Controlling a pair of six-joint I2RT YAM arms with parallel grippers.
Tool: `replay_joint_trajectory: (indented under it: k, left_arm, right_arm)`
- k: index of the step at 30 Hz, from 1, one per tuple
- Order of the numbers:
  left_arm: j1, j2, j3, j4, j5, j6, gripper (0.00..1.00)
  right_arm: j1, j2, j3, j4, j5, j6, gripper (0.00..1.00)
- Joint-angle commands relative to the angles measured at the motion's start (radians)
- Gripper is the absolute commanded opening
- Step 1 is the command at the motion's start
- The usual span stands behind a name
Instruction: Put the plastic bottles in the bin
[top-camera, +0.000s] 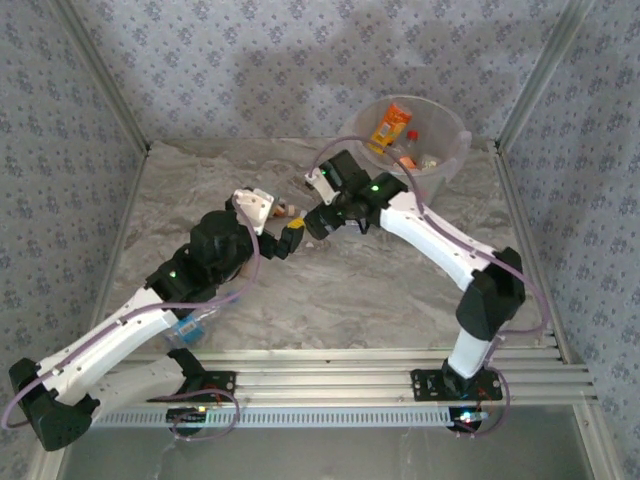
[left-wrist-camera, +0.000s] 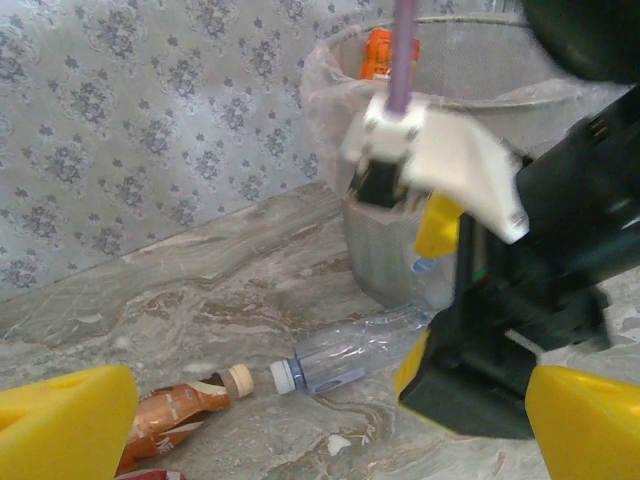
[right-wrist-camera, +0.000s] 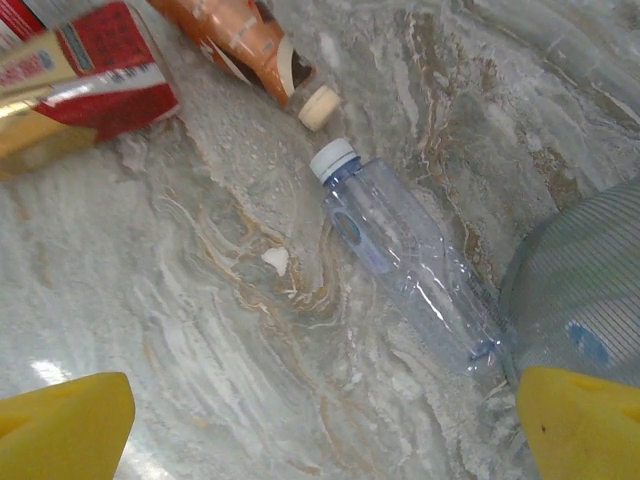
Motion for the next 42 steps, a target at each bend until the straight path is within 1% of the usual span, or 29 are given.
replay_joint_trajectory:
  k: [1, 5, 8, 11, 18, 26, 30, 35, 42]
  left_arm:
    - [0.005, -0.017, 0.009, -0.012, -0.049, 0.024, 1.00]
    - [0.004, -0.007, 0.020, -0.035, -0.054, 0.028, 1.00]
    - [0.004, 0.004, 0.026, -0.047, -0.026, 0.030, 1.00]
    - [0.000, 0.014, 0.026, -0.051, 0.007, 0.031, 1.00]
    - [-0.007, 0.066, 0.054, -0.080, 0.013, 0.014, 1.00]
    - [-0.022, 0.138, 0.080, -0.092, 0.007, -0.063, 1.00]
    - [-0.029, 0.145, 0.082, -0.090, 0.017, -0.062, 1.00]
    - [-0.029, 0.145, 0.081, -0.086, 0.014, -0.059, 1.00]
    - [-0.030, 0.181, 0.097, -0.099, 0.031, -0.075, 1.00]
  right_arm:
    - [0.004, 0.073, 0.068, -0.056, 0.047, -0.046, 1.00]
    - [0.003, 0.157, 0.112, -0.063, 0.053, -0.071, 1.00]
    - [-0.006, 0.214, 0.145, -0.068, 0.063, -0.084, 1.00]
    - [-0.030, 0.266, 0.181, -0.075, 0.051, -0.079, 1.00]
    - [-0.072, 0.356, 0.248, -0.088, 0.046, -0.088, 1.00]
    - [-0.090, 0.425, 0.262, -0.071, 0.043, -0.082, 1.00]
    - [-0.099, 0.459, 0.281, -0.063, 0.046, -0.082, 1.00]
    - [-0.108, 0.510, 0.308, -0.069, 0.015, -0.082, 0.99]
    - [-0.111, 0.554, 0.323, -0.067, 0.009, -0.071, 0.99]
